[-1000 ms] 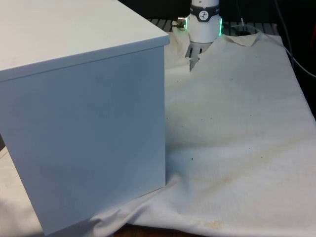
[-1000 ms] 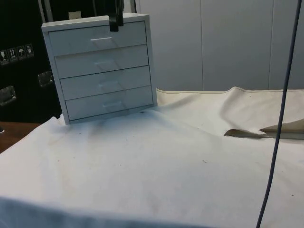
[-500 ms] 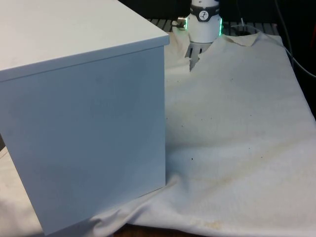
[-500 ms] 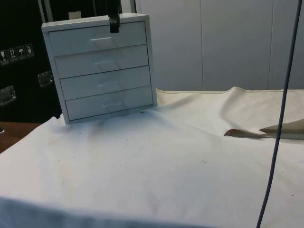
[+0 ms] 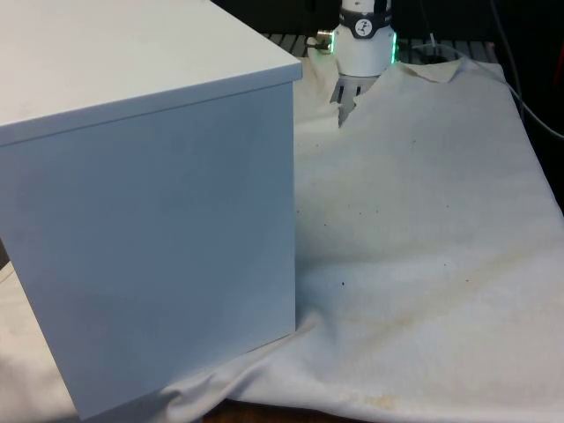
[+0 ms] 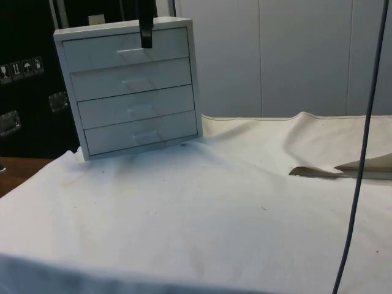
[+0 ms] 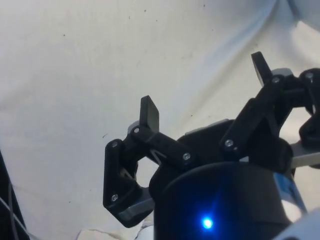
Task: Open the drawer, then close it.
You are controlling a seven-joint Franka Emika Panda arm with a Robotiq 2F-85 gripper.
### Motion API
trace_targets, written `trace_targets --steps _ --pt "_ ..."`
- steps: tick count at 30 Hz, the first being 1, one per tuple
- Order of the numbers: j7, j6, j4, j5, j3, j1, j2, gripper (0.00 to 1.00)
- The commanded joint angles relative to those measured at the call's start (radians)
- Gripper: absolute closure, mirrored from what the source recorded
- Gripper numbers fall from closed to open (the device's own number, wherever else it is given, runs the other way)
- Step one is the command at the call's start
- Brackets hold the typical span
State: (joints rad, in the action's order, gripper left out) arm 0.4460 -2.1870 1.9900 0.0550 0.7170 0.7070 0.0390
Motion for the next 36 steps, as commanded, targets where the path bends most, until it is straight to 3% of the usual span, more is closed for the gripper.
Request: trace_targets --steps 1,21,36 --pt "0.003 -0.017 0.003 0.017 0.002 0.0 0.001 0.0" --pt "0.023 -0.039 0.003 0.126 0.007 -0.001 0.019 0.0" --pt "0.055 -0.126 0.013 0.191 0.019 -0.002 0.044 0.0"
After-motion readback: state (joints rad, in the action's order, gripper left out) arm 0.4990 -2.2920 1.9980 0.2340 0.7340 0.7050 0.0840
